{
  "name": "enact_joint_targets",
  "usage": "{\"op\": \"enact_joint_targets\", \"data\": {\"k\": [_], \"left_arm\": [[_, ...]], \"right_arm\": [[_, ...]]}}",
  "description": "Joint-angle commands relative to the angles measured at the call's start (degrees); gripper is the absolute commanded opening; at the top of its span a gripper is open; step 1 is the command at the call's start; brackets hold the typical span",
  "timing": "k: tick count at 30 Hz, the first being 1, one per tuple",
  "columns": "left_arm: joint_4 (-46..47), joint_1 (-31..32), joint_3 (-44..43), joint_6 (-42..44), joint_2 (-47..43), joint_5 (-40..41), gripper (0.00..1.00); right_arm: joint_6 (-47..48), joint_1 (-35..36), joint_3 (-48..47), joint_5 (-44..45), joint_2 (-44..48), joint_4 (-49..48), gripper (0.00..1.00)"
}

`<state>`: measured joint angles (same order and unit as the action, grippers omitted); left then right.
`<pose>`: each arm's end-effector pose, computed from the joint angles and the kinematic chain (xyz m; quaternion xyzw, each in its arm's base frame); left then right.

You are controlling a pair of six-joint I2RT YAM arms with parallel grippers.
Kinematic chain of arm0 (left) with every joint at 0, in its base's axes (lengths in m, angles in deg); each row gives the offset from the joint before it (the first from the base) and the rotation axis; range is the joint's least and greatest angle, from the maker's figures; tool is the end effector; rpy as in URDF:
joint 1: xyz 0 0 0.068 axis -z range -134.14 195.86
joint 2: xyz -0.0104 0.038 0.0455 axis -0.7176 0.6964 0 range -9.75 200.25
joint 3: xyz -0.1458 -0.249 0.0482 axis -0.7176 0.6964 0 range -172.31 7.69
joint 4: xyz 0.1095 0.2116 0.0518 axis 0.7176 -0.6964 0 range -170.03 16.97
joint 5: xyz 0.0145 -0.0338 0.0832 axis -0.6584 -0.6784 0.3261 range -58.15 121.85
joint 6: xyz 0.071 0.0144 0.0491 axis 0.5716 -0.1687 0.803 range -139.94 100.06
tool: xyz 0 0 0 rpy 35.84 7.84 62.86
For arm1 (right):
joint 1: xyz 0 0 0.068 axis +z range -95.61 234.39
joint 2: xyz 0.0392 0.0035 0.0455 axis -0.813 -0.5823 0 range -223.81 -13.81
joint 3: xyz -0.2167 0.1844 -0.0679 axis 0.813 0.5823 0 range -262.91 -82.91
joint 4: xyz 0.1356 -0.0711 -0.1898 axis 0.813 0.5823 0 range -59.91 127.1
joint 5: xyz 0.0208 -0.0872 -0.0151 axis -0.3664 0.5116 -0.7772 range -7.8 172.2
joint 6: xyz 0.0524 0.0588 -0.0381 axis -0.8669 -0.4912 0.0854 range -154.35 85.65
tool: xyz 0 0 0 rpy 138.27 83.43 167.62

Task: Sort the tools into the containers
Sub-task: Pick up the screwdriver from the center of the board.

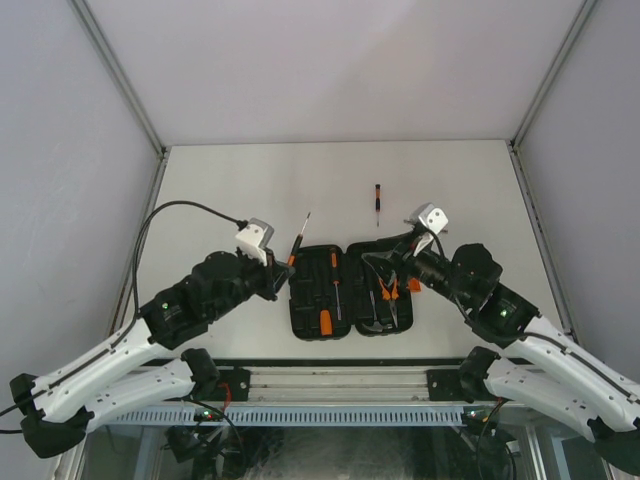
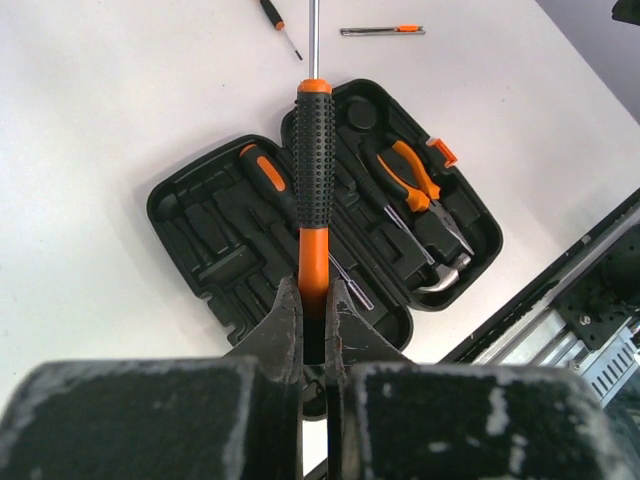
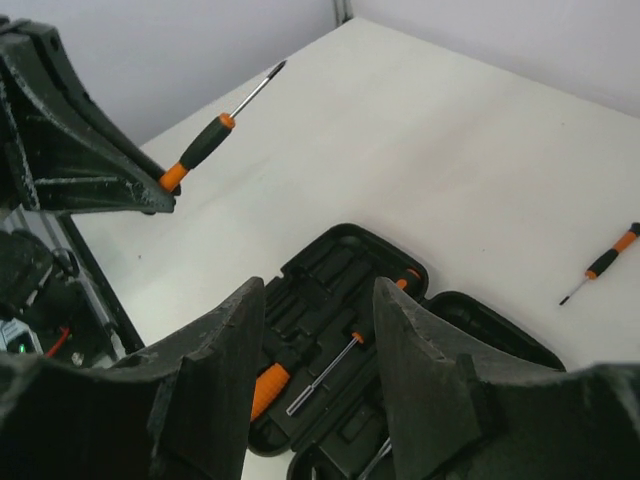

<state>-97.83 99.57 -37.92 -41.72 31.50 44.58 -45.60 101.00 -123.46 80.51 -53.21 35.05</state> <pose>0.1129 -0.1248 0.3257 0.1637 0.8022 -0.2750 0.5040 0.1194 0.1297 0.3485 -0.2314 0.6925 0.3399 0.5927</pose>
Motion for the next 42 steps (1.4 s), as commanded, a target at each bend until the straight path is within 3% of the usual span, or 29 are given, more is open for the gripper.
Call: {"op": "enact_joint_targets", "data": {"k": [1, 12, 22, 35, 42], "left_arm": [[-0.5, -0.3, -3.8, 4.2, -0.2, -1.3, 0.00], [-6.5, -0.3, -8.8, 10.6, 3.7, -3.5, 0.00], [-9.4, -0.1, -11.6, 14.3, 7.2, -5.7, 0.00], [-9.7, 7.1, -11.7, 15.7, 11.1, -2.1, 0.00], [-10.4, 9.1, -11.8, 17.2, 12.5, -4.9, 0.00]], "right_arm": [[11.7, -0.4, -5.2, -8.4, -1.1, 3.0, 0.45], [36.7, 3.1, -12.7, -15.8, -4.1, 10.2, 0.45], [53.3, 9.3, -22.3, -11.4, -11.6, 27.4, 0.48], [57.1, 11.1, -28.8, -14.4, -13.7, 44.6, 0.48], [56.8, 11.4, -28.9, -15.5, -15.0, 45.0, 0.45]]}}
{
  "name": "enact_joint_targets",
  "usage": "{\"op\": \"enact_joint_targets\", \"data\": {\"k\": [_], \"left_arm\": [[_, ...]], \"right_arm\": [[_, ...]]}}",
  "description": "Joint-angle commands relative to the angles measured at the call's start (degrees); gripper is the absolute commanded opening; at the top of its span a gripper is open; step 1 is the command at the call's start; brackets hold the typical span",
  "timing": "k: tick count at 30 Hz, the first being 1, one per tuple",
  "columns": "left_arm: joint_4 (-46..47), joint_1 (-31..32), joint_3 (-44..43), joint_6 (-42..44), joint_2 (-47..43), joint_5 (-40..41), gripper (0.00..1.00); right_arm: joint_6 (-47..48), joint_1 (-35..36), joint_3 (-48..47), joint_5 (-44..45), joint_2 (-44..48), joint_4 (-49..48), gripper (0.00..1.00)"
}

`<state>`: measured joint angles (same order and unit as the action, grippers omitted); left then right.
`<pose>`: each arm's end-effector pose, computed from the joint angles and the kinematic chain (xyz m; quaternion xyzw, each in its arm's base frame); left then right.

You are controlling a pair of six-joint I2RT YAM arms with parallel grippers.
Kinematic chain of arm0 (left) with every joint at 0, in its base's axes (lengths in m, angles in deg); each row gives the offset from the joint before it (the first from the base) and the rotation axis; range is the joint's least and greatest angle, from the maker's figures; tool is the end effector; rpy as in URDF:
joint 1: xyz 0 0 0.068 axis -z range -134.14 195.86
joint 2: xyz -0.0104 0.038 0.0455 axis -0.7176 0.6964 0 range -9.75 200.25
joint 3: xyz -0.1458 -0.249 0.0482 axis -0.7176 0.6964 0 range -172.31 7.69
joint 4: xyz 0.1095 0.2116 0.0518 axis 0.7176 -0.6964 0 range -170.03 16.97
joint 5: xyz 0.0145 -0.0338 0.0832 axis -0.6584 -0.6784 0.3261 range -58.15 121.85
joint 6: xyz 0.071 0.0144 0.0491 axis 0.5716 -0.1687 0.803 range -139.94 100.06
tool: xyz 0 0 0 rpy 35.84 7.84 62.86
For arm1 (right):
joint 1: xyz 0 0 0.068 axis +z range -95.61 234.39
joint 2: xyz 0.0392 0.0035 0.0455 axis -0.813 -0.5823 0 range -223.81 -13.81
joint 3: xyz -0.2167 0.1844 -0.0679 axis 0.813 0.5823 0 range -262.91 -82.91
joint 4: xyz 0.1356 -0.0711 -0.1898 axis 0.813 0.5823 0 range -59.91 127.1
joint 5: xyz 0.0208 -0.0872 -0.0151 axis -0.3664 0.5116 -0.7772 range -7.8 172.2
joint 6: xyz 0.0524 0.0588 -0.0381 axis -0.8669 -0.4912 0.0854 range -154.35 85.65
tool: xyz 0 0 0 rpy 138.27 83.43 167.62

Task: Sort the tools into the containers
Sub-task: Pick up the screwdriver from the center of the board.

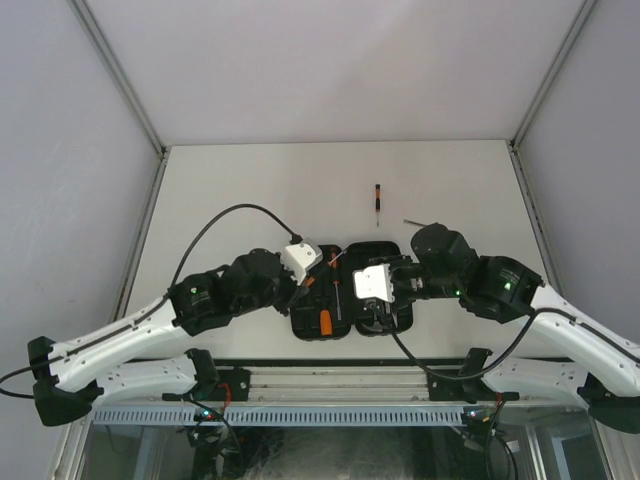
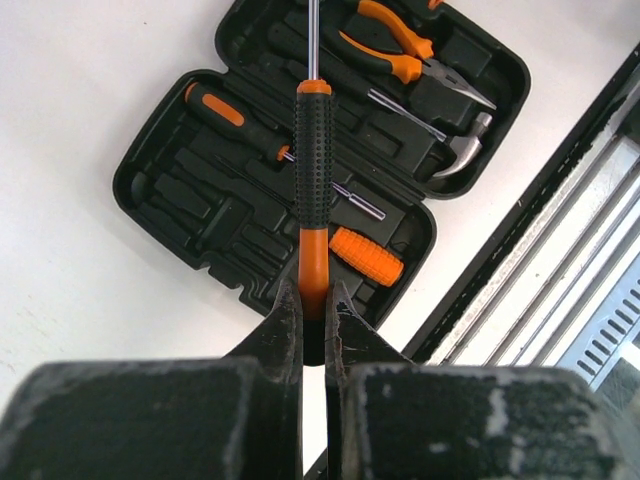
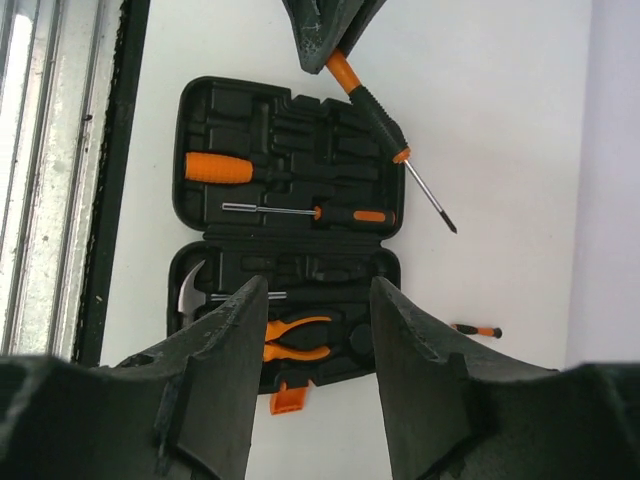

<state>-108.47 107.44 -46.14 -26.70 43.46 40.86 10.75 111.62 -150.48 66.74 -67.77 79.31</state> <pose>0.1053 -0.1691 0.3176 0.3744 0.8011 -0.2017 0.4211 0.0796 0.1620 0.3684 -0.7251 0.5047 0.1668 0.4378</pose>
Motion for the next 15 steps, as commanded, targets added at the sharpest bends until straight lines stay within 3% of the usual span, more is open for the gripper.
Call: {"op": "enact_joint_targets", "data": {"k": [1, 15], "left_arm": [[0.3, 1.7, -3.6, 2.4, 0.8, -1.7, 0.00], [0.9, 3.2, -3.1, 3.8, 0.7, -10.6, 0.00]], "right_arm": [[0.4, 0.9, -1.9, -2.0, -0.9, 0.5, 0.45], [0.6, 4.3, 2.1, -4.4, -6.5, -11.3, 0.46]]}}
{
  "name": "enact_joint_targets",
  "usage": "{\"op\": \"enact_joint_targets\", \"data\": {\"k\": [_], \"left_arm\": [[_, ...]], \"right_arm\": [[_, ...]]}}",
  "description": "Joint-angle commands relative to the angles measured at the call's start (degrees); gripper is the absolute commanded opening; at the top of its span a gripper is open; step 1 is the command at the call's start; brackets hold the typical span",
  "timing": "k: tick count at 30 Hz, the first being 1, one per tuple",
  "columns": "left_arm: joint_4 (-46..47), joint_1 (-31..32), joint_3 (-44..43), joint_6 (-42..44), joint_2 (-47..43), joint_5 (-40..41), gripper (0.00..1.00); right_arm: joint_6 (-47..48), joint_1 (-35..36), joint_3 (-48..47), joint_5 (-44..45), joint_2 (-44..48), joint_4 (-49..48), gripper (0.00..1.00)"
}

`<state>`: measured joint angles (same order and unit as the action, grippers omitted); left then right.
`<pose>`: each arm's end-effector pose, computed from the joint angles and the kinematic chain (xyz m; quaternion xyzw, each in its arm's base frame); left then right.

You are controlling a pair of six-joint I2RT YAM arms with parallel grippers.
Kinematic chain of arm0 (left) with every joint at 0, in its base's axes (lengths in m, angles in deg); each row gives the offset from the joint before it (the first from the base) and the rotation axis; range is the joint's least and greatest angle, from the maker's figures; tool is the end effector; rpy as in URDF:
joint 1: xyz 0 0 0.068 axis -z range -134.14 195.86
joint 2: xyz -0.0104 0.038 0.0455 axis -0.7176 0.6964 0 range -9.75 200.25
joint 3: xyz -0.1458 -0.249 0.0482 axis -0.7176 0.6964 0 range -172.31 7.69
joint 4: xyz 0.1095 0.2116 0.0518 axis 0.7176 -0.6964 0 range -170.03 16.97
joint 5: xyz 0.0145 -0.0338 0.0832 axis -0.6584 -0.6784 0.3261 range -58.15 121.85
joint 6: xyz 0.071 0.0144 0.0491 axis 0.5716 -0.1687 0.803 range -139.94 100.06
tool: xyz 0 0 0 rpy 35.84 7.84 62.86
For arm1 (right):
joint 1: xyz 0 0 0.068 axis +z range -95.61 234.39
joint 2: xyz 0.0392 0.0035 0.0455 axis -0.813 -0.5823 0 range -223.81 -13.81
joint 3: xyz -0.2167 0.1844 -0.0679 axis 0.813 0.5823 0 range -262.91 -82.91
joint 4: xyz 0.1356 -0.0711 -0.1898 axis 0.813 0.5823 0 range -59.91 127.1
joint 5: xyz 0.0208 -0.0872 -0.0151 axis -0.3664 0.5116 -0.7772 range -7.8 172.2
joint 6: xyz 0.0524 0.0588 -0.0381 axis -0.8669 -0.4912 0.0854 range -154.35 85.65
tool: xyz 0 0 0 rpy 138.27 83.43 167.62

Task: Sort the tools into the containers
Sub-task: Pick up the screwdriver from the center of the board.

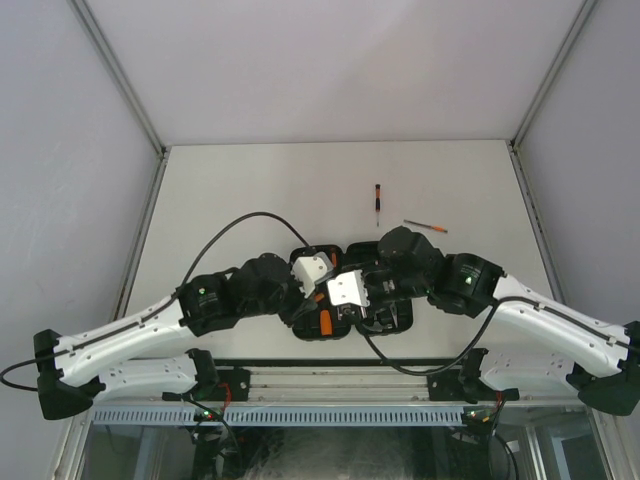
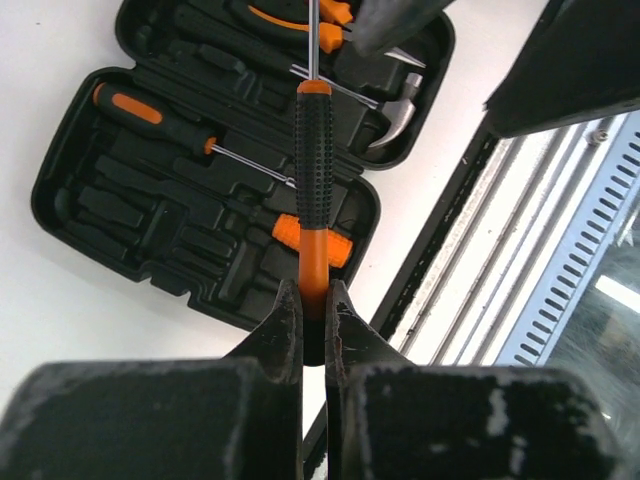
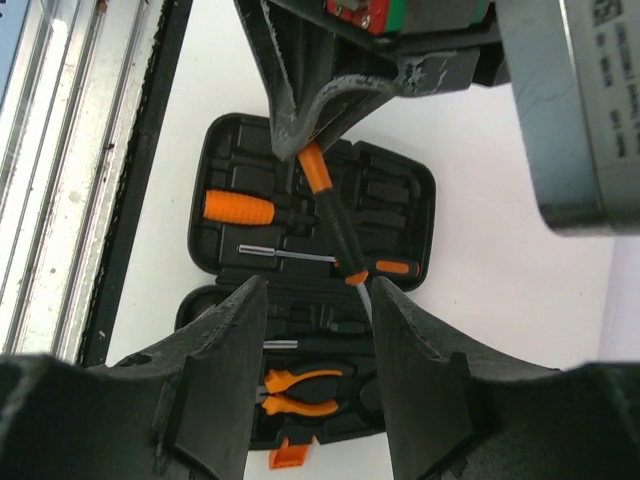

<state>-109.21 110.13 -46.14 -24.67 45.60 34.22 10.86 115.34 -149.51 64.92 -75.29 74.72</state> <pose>0.0923 -0.1841 0.3087 0.4377 0.7836 -0.2342 0.3737 0.0858 0.2021 0.3491 -0.7534 0.4859 0.1924 0.3992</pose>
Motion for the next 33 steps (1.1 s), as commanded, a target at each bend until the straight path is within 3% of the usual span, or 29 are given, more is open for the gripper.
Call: {"op": "enact_joint_targets", "data": {"k": [1, 14, 26, 30, 33], "left_arm": [[1.7, 0.6, -2.9, 1.7, -1.7, -4.3, 0.00], [2.5, 0.7, -2.6, 1.3, -3.2, -9.6, 0.00], [2.4, 0.8, -2.4, 1.1, -3.4, -9.6, 0.01], [3.2, 0.7, -1.8, 0.5, -5.1, -8.4, 0.29], [4.4, 0.7, -1.1, -0.5, -6.9, -6.2, 0.45]], "right_arm": [[0.3, 0.5, 1.9, -3.0, 1.2, -7.5, 0.46], [-0.2, 0.4, 7.3, -2.9, 1.3, -11.7, 0.41], [-0.8, 0.4, 7.5, -2.8, 0.9, -11.0, 0.10], [-2.8, 0.3, 7.4, -2.9, 1.3, -11.0, 0.00], [-4.4, 0.0, 8.0, -2.2, 1.9, -11.3, 0.00]]}}
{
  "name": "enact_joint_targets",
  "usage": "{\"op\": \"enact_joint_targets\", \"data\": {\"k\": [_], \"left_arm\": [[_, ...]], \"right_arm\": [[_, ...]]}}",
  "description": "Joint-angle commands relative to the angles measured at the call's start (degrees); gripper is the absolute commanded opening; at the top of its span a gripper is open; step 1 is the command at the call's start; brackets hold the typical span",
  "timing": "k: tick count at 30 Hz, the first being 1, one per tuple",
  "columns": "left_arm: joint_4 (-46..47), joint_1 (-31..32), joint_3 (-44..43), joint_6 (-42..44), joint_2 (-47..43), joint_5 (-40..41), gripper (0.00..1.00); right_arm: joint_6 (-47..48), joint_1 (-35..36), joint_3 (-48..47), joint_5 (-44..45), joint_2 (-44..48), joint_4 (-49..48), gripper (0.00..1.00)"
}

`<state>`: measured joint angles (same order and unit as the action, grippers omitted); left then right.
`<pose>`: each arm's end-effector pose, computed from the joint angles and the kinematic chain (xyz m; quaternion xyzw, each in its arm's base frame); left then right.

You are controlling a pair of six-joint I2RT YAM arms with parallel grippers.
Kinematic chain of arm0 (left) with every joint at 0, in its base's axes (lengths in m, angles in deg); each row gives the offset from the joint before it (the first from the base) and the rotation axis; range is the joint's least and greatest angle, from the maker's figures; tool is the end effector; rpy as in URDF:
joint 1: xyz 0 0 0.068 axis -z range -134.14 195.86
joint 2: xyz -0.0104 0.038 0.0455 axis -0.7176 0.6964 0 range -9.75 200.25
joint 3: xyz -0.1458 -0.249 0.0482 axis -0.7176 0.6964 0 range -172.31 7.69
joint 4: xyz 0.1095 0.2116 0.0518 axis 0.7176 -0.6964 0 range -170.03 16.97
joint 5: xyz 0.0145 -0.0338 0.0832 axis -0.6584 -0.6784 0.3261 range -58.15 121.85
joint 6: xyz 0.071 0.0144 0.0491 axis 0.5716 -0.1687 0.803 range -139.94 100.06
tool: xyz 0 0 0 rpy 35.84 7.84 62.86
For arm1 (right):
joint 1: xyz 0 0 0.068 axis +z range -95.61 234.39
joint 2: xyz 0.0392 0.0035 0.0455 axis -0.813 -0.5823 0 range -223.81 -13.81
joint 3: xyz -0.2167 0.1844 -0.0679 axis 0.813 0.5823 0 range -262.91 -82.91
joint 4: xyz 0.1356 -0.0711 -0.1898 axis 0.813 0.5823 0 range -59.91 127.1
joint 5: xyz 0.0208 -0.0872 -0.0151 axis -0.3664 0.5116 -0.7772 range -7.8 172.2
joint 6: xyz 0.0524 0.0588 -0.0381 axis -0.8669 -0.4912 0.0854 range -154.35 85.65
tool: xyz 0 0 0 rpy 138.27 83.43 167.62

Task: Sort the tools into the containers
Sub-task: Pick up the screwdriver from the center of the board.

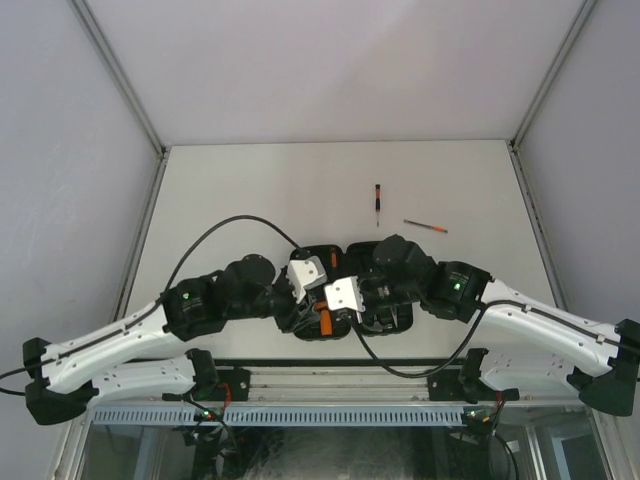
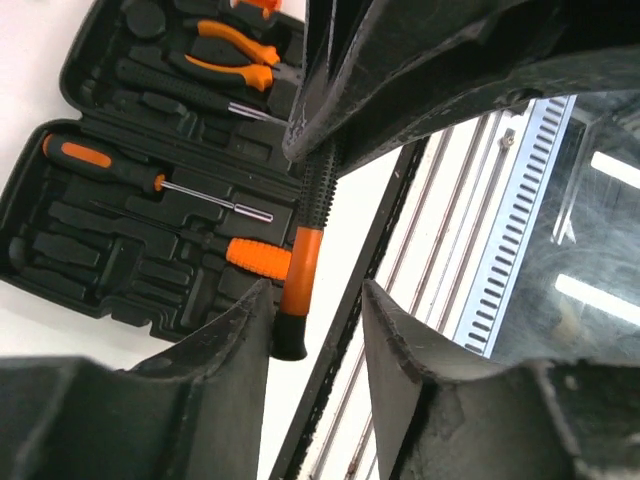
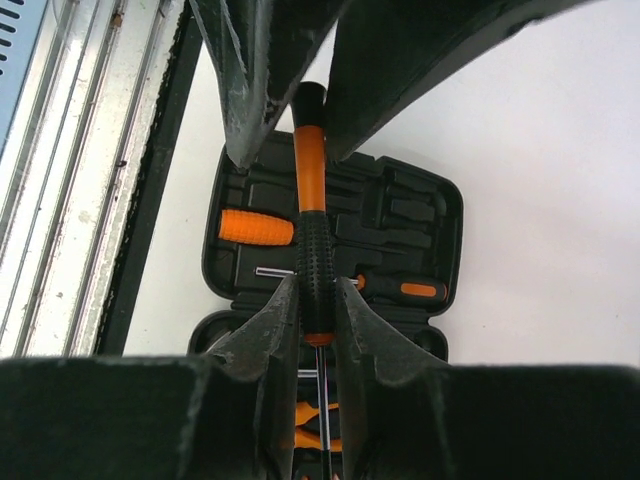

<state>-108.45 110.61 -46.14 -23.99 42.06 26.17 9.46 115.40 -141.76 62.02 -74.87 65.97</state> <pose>0.0760 -0.1791 0.3217 0.4646 0.7470 -0.3035 0.3661 0.0862 0.2109 0.3231 -0.7482 0.4792 0.2202 0.4026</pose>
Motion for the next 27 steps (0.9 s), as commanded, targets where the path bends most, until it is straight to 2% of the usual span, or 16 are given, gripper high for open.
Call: {"op": "enact_joint_targets", "data": {"k": [1, 6, 10, 13, 18, 21, 27], "left_arm": [[4.1, 0.2, -0.8, -1.6, -4.2, 2.7, 0.47], [6.5, 0.1, 1.4, -5.4, -8.0, 10.8, 0.50], [8.6, -0.7, 3.5, -9.8, -10.4, 15.5, 0.50], [10.4, -4.6, 5.8, -14.0, -11.6, 15.1, 0.50], [12.3, -15.8, 10.5, -21.6, -12.3, 10.3, 0.39], [13.1, -19.6, 12.9, -24.9, -11.2, 9.2, 0.39], [16.1, -21.8, 18.9, -29.1, -6.5, 7.3, 0.38]], "right_arm": [[-3.6, -0.2, 0.6, 1.1, 1.7, -2.7, 0.00], [-9.2, -0.4, 4.2, 3.7, 4.4, -6.3, 0.00], [-19.7, -0.3, 8.8, 9.6, 7.8, -12.9, 0.00], [-26.7, -0.1, 12.0, 12.8, 9.7, -16.3, 0.00], [-39.7, 0.2, 17.8, 18.9, 12.6, -23.2, 0.00], [-47.9, 0.3, 20.3, 23.3, 13.4, -26.6, 0.00], [-62.9, 0.3, 21.1, 32.4, 12.3, -26.9, 0.00]]}}
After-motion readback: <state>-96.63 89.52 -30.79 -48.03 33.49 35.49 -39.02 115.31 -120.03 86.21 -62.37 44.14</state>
